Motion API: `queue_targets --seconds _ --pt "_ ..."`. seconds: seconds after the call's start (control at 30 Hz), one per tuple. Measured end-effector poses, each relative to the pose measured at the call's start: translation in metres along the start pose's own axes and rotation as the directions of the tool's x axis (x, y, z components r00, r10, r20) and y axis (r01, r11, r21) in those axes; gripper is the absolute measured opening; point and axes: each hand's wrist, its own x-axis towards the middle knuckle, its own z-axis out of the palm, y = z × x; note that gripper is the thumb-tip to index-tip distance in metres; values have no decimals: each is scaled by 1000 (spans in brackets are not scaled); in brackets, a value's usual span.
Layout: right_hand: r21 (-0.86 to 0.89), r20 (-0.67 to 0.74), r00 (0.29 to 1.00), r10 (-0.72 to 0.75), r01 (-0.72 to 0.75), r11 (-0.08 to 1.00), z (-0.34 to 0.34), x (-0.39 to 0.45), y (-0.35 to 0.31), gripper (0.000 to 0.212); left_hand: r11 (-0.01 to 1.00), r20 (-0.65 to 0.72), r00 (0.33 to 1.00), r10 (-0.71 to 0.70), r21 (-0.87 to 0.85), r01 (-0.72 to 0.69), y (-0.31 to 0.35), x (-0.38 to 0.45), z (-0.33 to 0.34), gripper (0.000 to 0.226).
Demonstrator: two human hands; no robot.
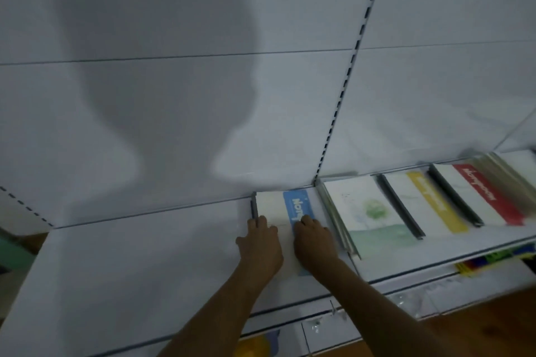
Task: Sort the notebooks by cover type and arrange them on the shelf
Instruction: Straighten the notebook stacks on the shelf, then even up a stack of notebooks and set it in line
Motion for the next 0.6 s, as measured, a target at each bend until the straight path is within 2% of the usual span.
queue_targets --seconds 0.13,0.23,0.3,0.33,0.47,0.53,0.6 --pt "40 93 994 54 -58 998 -15 -3 -5 27 997 40 996 78 18 -79 -9 15 -9 40" --pt "86 206 974 93 -113 990 -23 -8 -8 39 992 36 991 128 -14 -127 -13 25 -14 33" --pt "174 285 953 100 -154 973 -30 -9 -7 52 988 10 988 151 -25 -151 -12 27 -12 28" --pt "237 282 954 101 -171 956 -35 -12 -5 55 989 5 989 148 -24 -148 -11 28 -11 28" --pt "387 39 988 150 -153 909 -62 -42 25 44 995 47 994 98 -4 -97 19 26 -23 45" --pt "393 -31 979 200 -172 903 -77 -63 57 40 994 -23 996 87 -68 -88 57 22 -36 52" --pt "398 -90 946 311 -252 882 -91 -82 103 36 973 -115 980 159 -150 -176 108 13 -49 49"
